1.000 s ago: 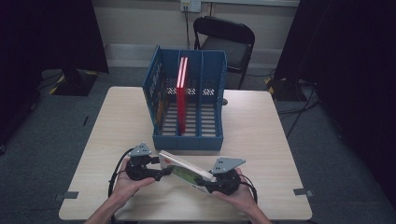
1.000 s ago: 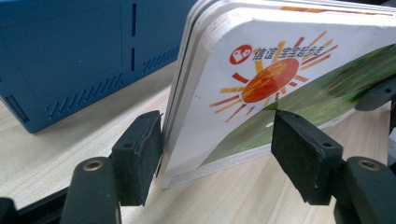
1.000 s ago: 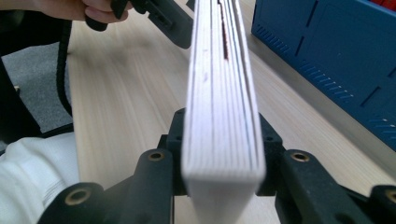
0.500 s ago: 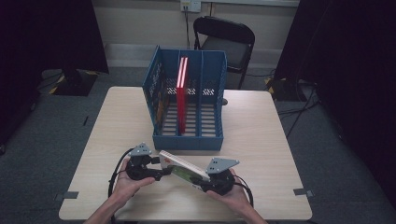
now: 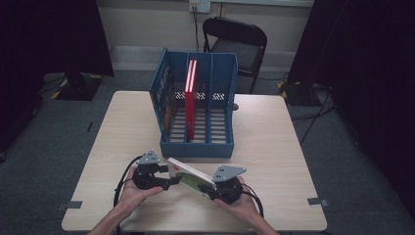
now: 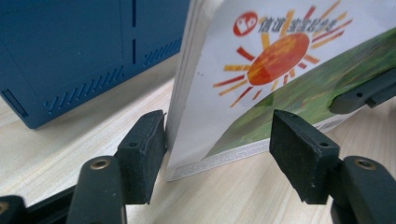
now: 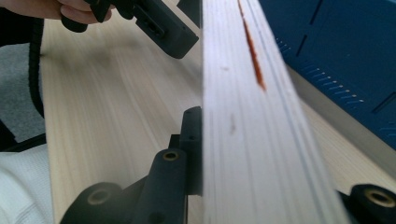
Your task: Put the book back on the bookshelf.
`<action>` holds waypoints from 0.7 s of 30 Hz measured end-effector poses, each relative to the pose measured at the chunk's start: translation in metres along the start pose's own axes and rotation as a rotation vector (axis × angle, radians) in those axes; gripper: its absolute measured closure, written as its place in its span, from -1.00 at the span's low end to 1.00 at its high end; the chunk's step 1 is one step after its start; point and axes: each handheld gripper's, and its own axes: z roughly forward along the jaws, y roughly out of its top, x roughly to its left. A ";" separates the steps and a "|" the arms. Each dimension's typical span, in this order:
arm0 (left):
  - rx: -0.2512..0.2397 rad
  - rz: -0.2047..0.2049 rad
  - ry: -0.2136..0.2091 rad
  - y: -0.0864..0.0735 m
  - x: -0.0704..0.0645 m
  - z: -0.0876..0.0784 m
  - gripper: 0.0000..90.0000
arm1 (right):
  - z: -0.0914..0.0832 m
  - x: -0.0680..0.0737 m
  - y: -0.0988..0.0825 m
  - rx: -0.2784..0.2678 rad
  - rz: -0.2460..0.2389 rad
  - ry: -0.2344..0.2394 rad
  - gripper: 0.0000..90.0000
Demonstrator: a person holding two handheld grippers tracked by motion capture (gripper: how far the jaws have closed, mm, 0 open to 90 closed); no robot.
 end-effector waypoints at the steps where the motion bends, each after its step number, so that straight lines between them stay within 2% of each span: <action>1: 0.016 -0.009 -0.005 0.000 0.000 0.001 -0.22 | 0.000 0.000 0.001 0.002 -0.001 0.002 0.69; 3: 0.039 -0.010 -0.013 -0.001 0.000 0.001 -0.29 | -0.001 -0.001 0.002 0.010 -0.002 0.003 0.69; 5: 0.051 0.008 -0.013 -0.002 0.000 0.001 -0.32 | -0.003 -0.001 0.003 0.015 -0.006 0.006 0.69; 8: 0.054 -0.003 -0.001 -0.002 0.002 -0.001 -0.41 | -0.004 -0.002 0.003 0.019 -0.002 0.013 0.69; 9: 0.051 -0.026 0.015 -0.003 0.006 -0.003 -0.43 | -0.006 -0.003 0.004 0.022 -0.004 0.013 0.69; 11: 0.046 -0.043 0.028 -0.003 0.010 -0.005 -0.47 | -0.008 -0.004 0.006 0.020 -0.004 0.015 0.69; 12: 0.051 -0.059 0.054 -0.003 0.011 -0.006 -0.51 | -0.009 -0.004 0.006 0.017 0.002 0.016 0.69; 15: 0.058 -0.081 0.081 -0.004 0.013 -0.007 -0.52 | -0.014 -0.006 0.006 0.017 0.013 0.018 0.69; 18: 0.027 -0.086 0.059 -0.005 0.015 -0.011 -0.57 | -0.018 -0.007 0.004 0.010 0.032 0.004 0.69; 21: 0.017 -0.103 0.050 -0.005 0.017 -0.013 -0.61 | -0.023 -0.010 0.003 0.003 0.042 0.005 0.69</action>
